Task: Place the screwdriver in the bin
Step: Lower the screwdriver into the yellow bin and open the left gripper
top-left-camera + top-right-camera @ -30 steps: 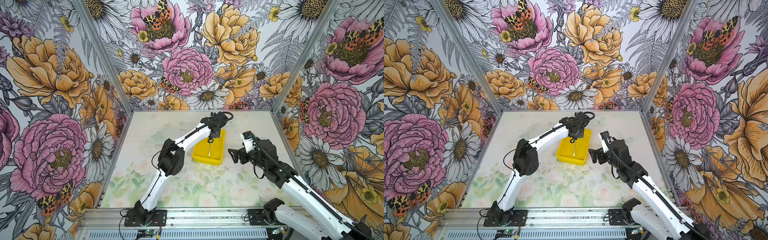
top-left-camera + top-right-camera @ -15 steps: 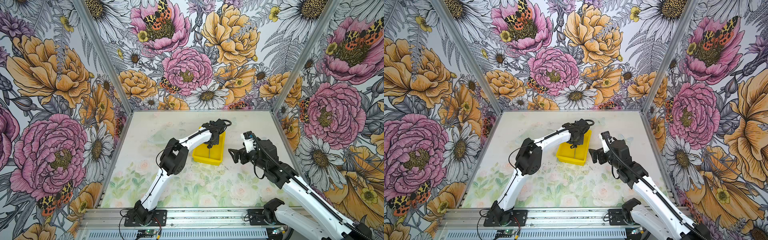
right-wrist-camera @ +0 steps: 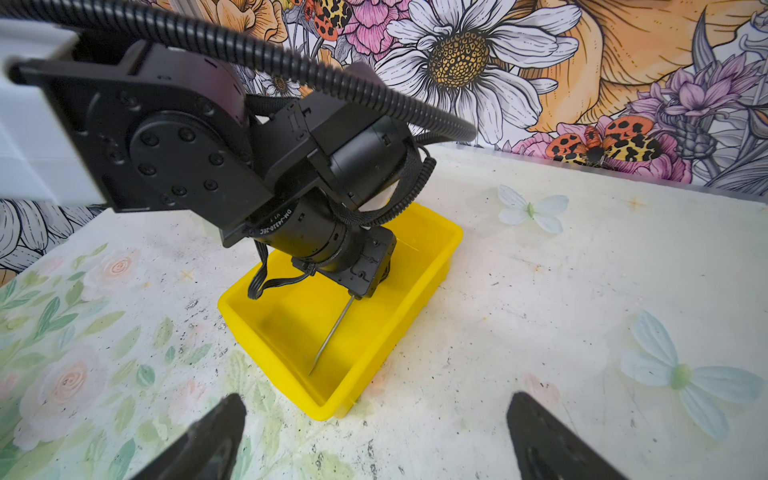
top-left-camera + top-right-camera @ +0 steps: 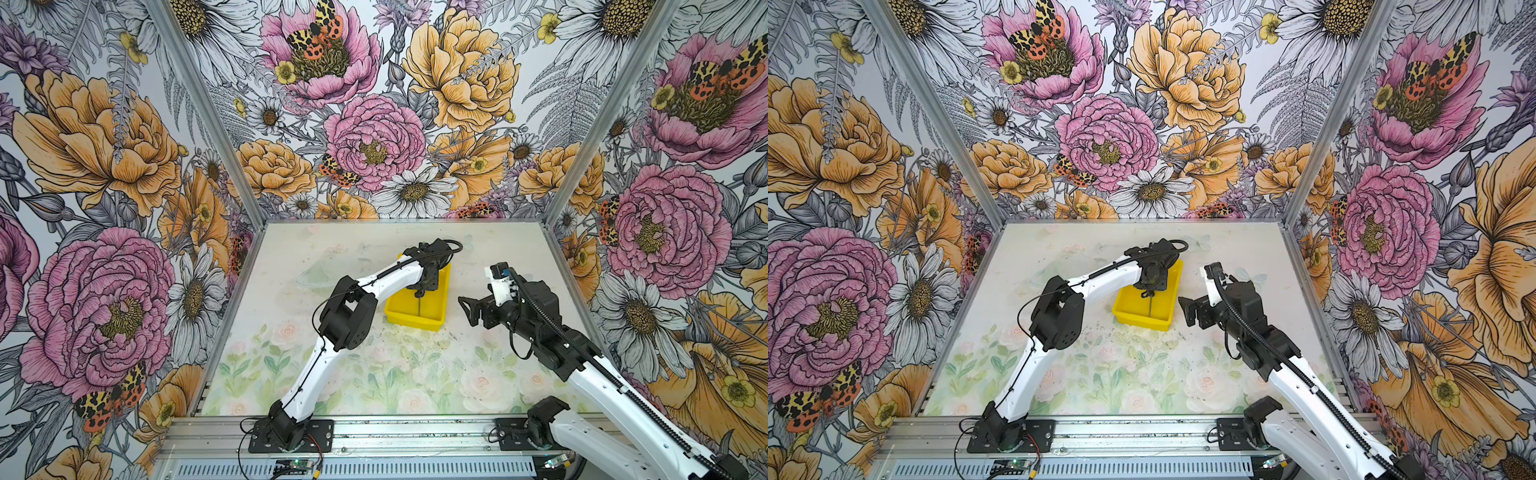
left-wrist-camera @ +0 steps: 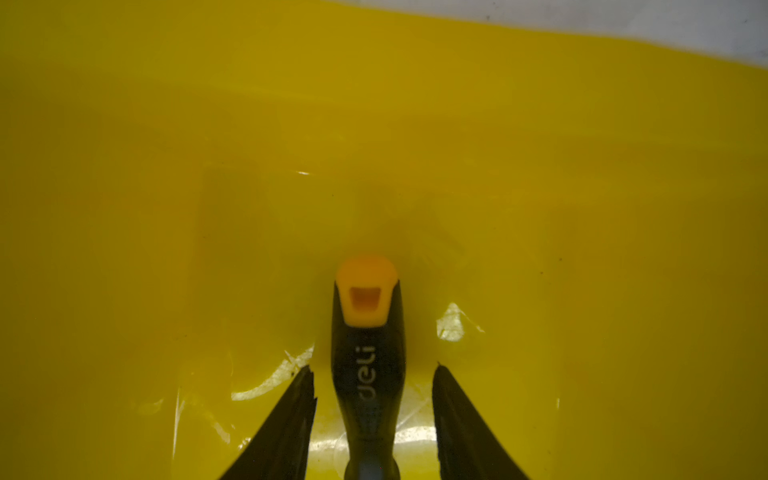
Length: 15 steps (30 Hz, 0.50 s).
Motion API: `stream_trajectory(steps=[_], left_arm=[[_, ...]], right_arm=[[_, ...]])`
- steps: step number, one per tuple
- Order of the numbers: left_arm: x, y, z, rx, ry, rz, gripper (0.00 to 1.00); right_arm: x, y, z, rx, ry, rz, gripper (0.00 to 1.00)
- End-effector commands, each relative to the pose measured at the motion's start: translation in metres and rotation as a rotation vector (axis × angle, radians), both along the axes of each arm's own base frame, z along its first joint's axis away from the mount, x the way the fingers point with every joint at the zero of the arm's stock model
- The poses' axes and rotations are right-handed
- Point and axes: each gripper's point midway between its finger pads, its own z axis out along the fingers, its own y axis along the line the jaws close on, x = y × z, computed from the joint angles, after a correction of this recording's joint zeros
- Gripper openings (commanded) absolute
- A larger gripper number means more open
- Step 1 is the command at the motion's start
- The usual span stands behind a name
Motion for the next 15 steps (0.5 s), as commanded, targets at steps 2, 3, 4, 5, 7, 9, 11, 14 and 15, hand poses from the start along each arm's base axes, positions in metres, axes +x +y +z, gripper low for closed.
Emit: stream_trajectory(steps=[2,3,4,5,7,9,11,14,15], left_arm=[[-0.001,0.000,0.055,-0.054,-0.093,0.014,0.57],[-0.002,0.002,0.062,-0.057,-0.103,0.016,0.58],[-0.004,0.003,0.069,-0.060,-0.114,0.018,0.60],[-0.007,0.005,0.076,-0.061,-0.124,0.019,0.62],[-0.012,0.009,0.089,-0.062,-0.145,0.020,0.66],[-0.019,0.013,0.101,-0.062,-0.163,0.022,0.73],[-0.024,0.018,0.111,-0.058,-0.181,0.018,0.84],[-0.030,0.027,0.127,-0.049,-0.213,0.015,0.99],[-0.033,0.030,0.130,-0.045,-0.218,0.014,0.99]], right_arm=[[0.000,-0.002,0.016,0.033,-0.037,-0.015,1.00],[-0.001,-0.002,0.017,0.035,-0.040,-0.014,1.00],[-0.001,-0.003,0.017,0.036,-0.041,-0.017,1.00],[-0.001,-0.004,0.017,0.037,-0.043,-0.022,0.99],[-0.002,-0.005,0.017,0.041,-0.045,-0.028,0.99],[-0.004,-0.007,0.017,0.045,-0.044,-0.034,0.99],[-0.004,-0.010,0.016,0.050,-0.044,-0.053,1.00],[-0.002,-0.014,0.013,0.045,-0.043,-0.080,0.99],[-0.001,-0.016,0.012,0.040,-0.044,-0.093,1.00]])
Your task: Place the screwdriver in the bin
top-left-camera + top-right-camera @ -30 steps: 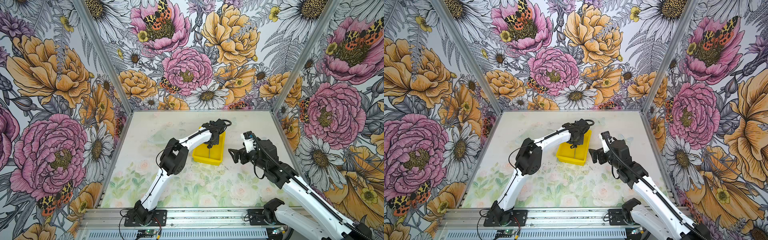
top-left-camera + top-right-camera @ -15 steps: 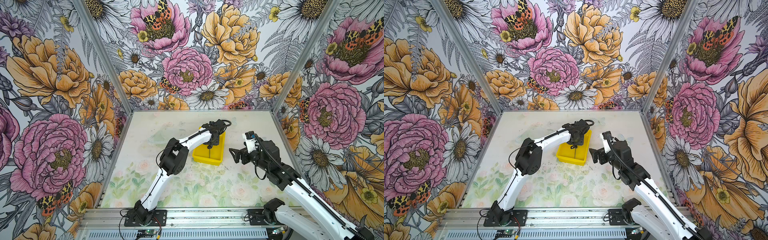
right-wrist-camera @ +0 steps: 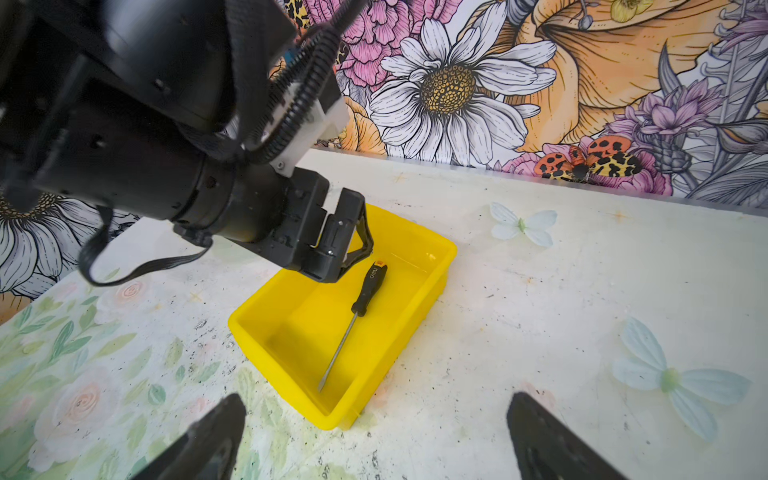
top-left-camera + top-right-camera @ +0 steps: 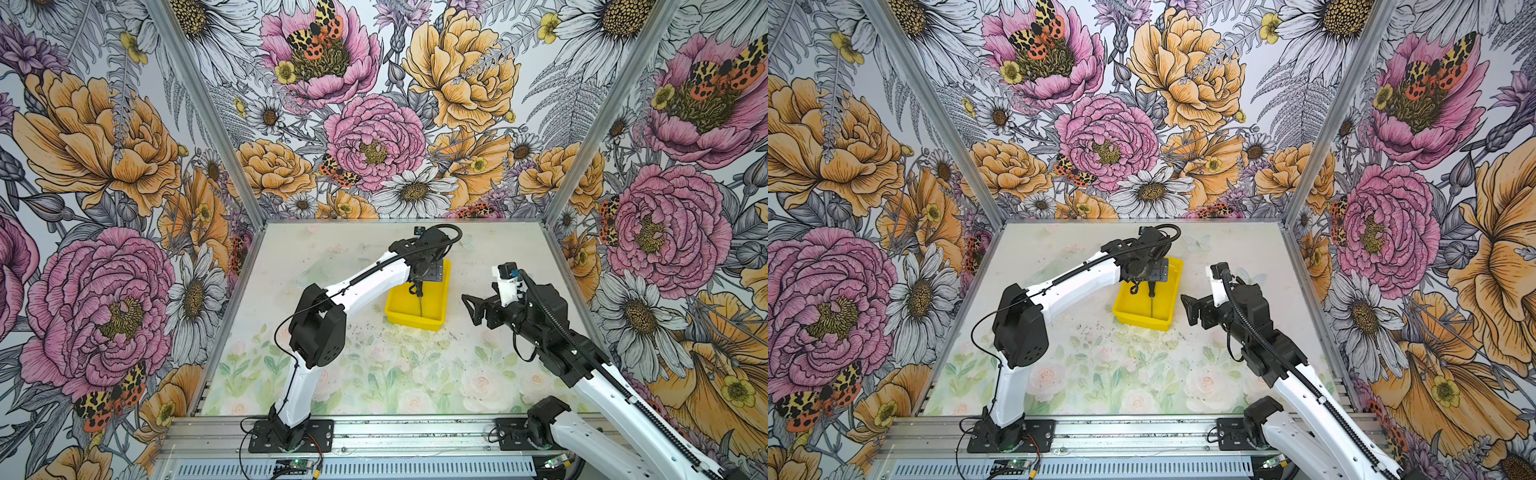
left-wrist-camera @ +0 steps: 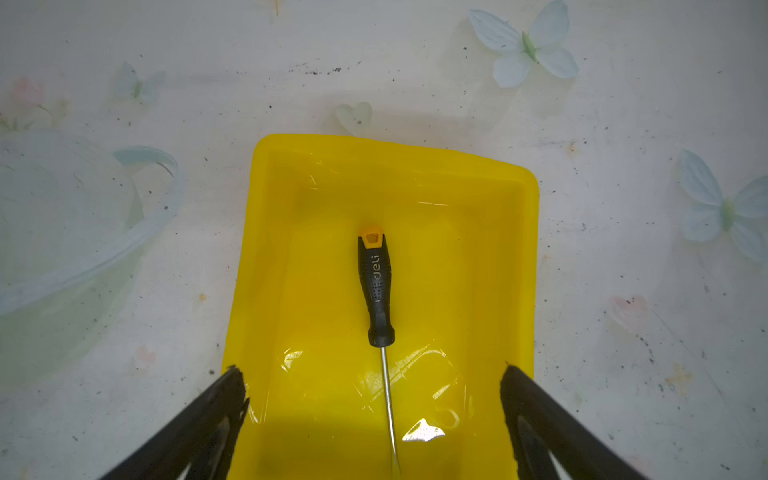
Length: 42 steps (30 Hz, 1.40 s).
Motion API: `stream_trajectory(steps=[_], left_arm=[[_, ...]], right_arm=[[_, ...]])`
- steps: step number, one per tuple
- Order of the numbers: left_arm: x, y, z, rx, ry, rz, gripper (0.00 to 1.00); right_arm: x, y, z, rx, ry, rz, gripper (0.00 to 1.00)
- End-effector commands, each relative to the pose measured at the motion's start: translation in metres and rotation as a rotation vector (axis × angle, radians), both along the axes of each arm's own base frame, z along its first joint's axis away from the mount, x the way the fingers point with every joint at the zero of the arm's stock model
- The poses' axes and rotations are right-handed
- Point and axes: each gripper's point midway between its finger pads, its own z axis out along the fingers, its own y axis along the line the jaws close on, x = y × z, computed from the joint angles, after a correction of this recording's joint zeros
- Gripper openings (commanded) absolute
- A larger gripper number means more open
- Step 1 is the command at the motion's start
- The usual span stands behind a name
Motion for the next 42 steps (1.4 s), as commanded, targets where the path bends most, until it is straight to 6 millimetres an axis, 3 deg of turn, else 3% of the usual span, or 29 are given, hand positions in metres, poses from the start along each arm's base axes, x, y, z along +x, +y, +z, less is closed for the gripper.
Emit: stream_trajectory(steps=[1,7,12,17,21,31,36,42], left_arm=[[-0.004,0.016,0.014,0.033,-0.049,0.021,0.99],[-0.017,0.048,0.017,0.049,-0.085,0.016,0.99],[-0.028,0.086,0.037,0.051,-0.217,0.016,0.99],[-0.035,0.144,0.030,0.078,-0.274,0.116,0.99],[-0.038,0.205,0.028,0.098,-0.303,0.254,0.99],[-0.062,0.327,0.020,0.068,-0.414,0.446,0.99],[-0.077,0.350,0.018,0.113,-0.565,0.415,0.99],[-0.095,0.367,0.017,0.176,-0.743,0.423,0.99]], right_arm=[[0.005,-0.012,-0.002,-0.002,-0.005,-0.076,0.99],[0.021,-0.024,-0.007,-0.008,0.009,-0.187,0.99],[0.041,-0.034,-0.023,0.012,0.077,-0.318,0.99],[0.051,-0.061,-0.033,0.005,0.051,-0.494,1.00],[0.052,-0.091,-0.034,-0.042,0.019,-0.638,0.99],[0.056,-0.126,-0.059,-0.175,0.010,-0.705,0.99],[0.062,-0.142,-0.078,-0.226,0.010,-0.729,1.00],[0.084,-0.156,-0.092,-0.231,0.004,-0.719,0.99]])
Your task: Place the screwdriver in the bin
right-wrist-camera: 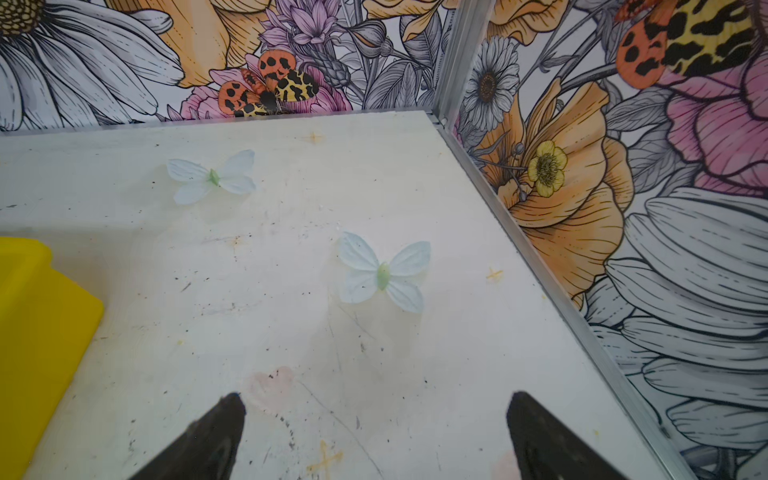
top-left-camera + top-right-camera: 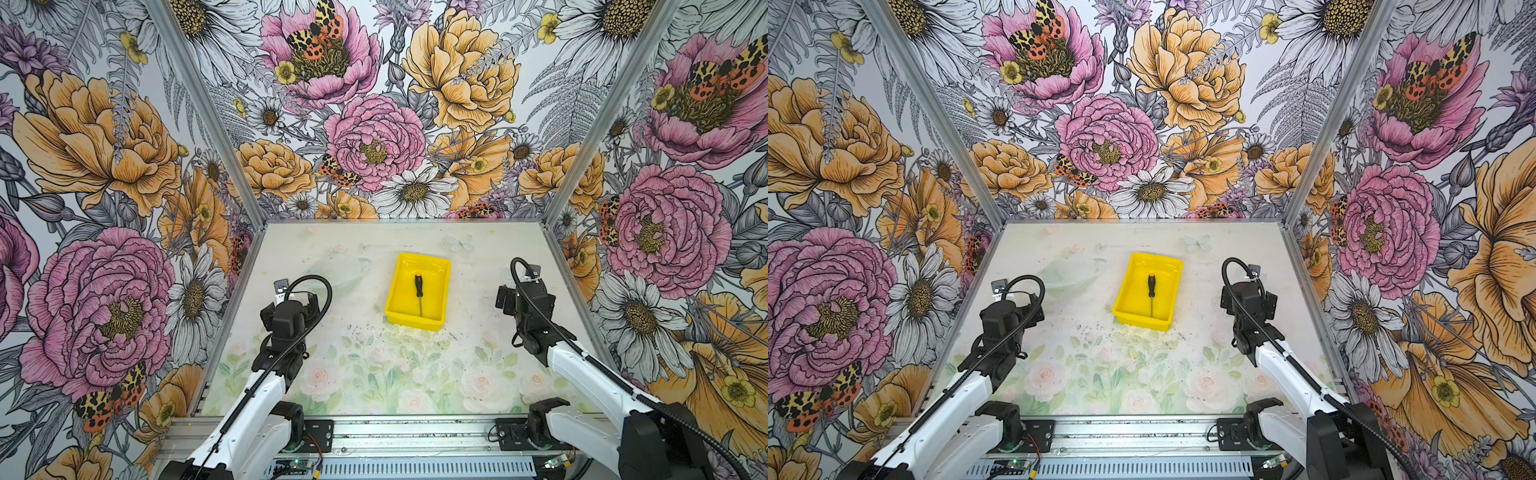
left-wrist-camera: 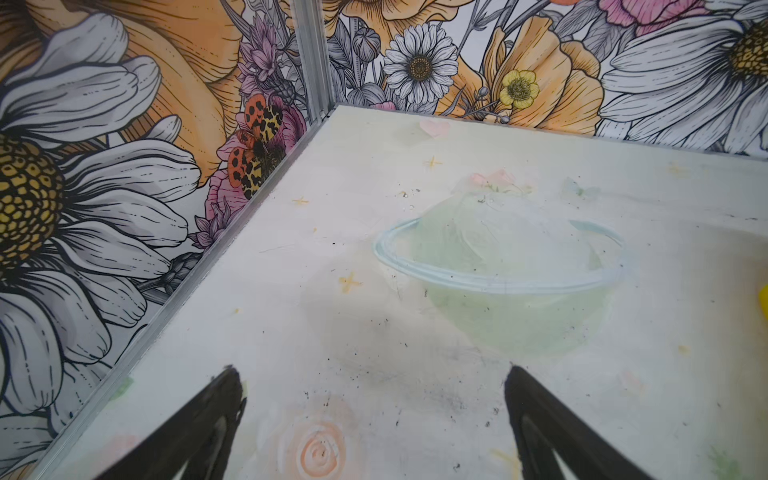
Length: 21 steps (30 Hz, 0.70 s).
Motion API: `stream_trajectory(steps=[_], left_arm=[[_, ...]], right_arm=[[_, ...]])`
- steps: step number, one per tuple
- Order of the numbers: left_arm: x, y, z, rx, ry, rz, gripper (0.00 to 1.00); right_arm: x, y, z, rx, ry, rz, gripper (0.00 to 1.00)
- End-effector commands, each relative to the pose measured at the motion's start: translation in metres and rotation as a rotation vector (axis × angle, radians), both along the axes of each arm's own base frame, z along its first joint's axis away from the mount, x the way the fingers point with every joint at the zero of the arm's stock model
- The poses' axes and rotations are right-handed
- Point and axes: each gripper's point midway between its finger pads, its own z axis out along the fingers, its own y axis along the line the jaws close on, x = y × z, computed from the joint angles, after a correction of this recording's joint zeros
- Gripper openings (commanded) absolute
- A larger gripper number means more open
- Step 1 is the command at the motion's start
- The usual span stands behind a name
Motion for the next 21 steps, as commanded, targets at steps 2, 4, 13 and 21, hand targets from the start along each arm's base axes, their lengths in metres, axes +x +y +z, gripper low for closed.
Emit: stream_trajectory(steps=[2,4,13,21], left_arm=[[0.008,0.010,0.030,0.042,-0.161,0.011,0.99],[0.012,0.013,0.021,0.022,-0.137,0.008,0.99],[0.035,0.010,0.001,-0.007,-0.100,-0.033,0.99],[0.052,0.013,0.004,-0.019,-0.150,-0.044,0.99]], right_arm=[[0.020,-0.003,-0.002,-0.007,-0.061,0.033,1.00],[0.021,-0.007,-0.014,-0.016,-0.040,0.020,0.99],[0.030,-0.013,-0.017,-0.035,-0.078,0.009,0.99],[0.030,-0.021,-0.003,-0.049,-0.169,-0.032,0.99]])
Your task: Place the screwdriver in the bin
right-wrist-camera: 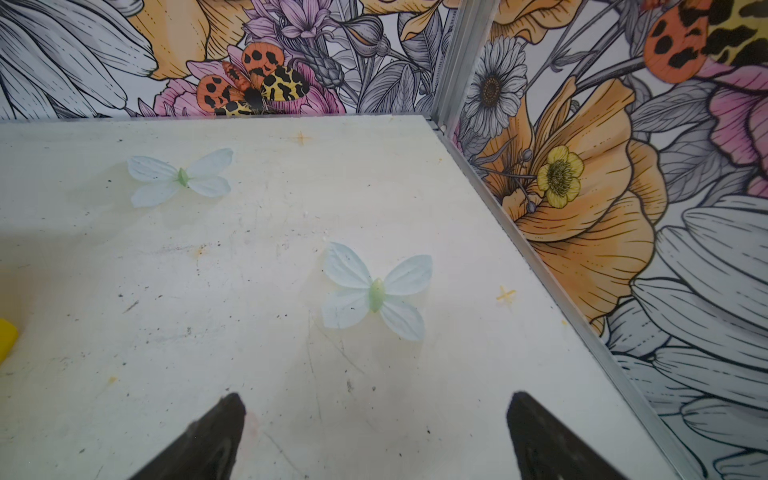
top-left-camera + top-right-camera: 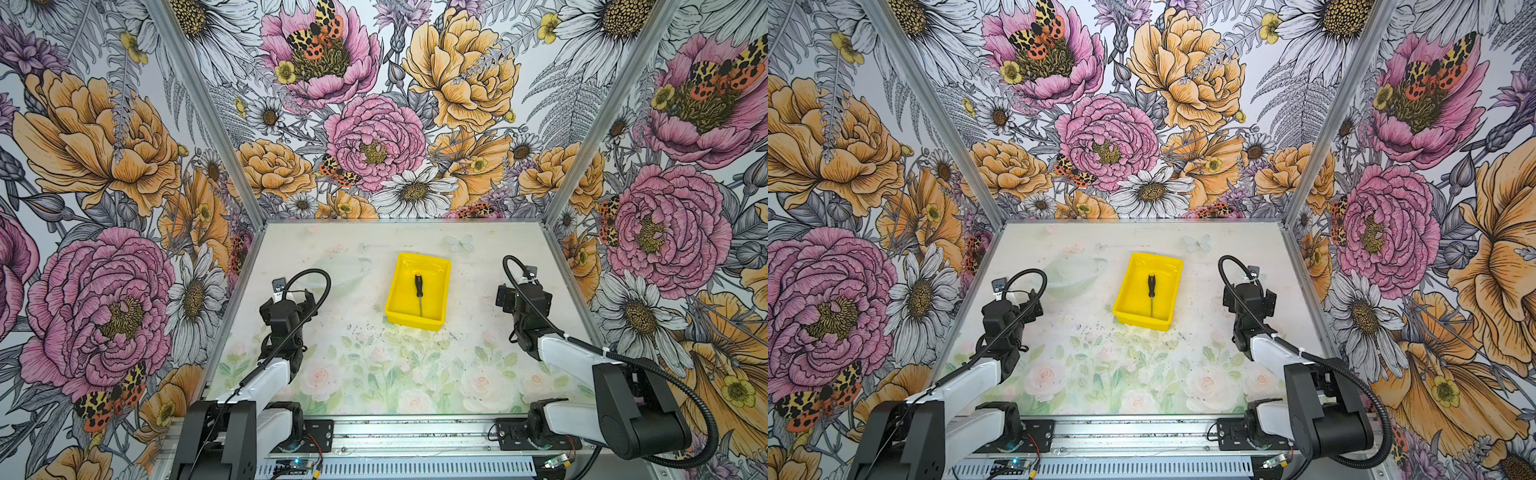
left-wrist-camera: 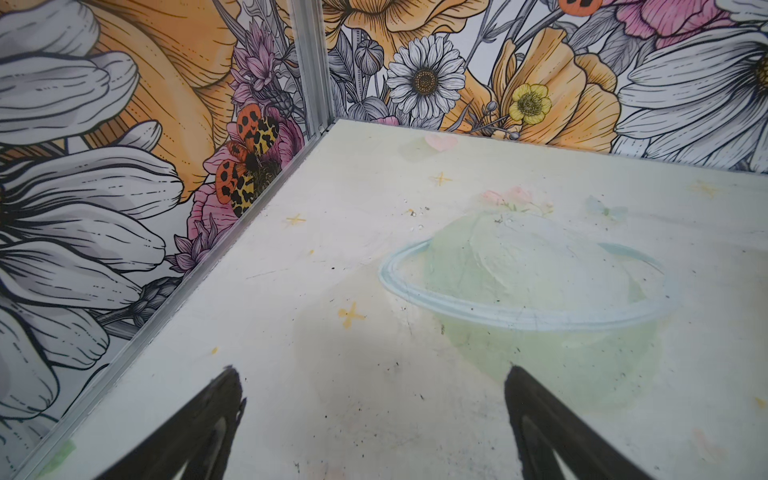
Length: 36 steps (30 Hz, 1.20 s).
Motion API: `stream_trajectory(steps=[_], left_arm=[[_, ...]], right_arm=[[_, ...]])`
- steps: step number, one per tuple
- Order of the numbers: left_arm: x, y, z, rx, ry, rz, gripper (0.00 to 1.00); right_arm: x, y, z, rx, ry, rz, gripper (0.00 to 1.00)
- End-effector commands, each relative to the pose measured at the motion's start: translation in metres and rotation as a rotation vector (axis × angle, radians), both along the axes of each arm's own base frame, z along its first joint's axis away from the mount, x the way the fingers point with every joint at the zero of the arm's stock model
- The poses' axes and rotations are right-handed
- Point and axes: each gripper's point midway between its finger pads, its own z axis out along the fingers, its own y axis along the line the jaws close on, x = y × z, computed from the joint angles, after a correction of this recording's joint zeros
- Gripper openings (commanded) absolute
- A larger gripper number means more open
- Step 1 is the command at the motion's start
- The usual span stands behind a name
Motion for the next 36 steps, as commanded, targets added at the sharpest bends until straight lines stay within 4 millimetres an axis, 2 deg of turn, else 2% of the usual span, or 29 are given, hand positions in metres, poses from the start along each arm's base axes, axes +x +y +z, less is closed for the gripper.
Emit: stream_trajectory(steps=[1,7,11,15,19,22,29,30,36], left_arm=[[0.015,-0.003,0.026,-0.005,-0.106,-0.038,0.99],[0.025,-0.003,0.028,-0.020,-0.131,-0.057,0.99],[0.031,0.005,0.028,-0.038,-0.152,-0.033,0.99],[0.041,0.003,0.028,-0.065,-0.166,-0.066,0.99],[0.051,0.004,0.022,-0.086,-0.171,-0.068,0.99],[0.057,0.002,0.018,-0.084,-0.166,-0.081,0.99],[0.058,-0.009,0.010,-0.063,-0.168,-0.125,0.99],[0.060,-0.010,0.003,-0.064,-0.161,-0.127,0.99],[0.064,-0.013,0.001,-0.032,-0.151,-0.112,0.99]], right_arm=[[0.006,-0.009,0.024,-0.008,-0.119,-0.037,1.00],[0.025,-0.011,0.022,-0.001,-0.128,-0.028,0.99],[0.036,-0.010,0.016,-0.008,-0.083,0.001,0.99],[0.042,-0.004,0.013,-0.002,-0.086,0.058,1.00],[0.047,-0.008,0.006,-0.006,-0.098,0.045,1.00],[0.046,-0.008,0.006,-0.004,-0.099,0.044,0.99],[0.046,-0.009,0.005,0.015,-0.099,0.054,1.00],[0.046,-0.009,0.004,0.029,-0.100,0.072,1.00],[0.042,-0.003,0.002,0.077,-0.149,0.151,0.99]])
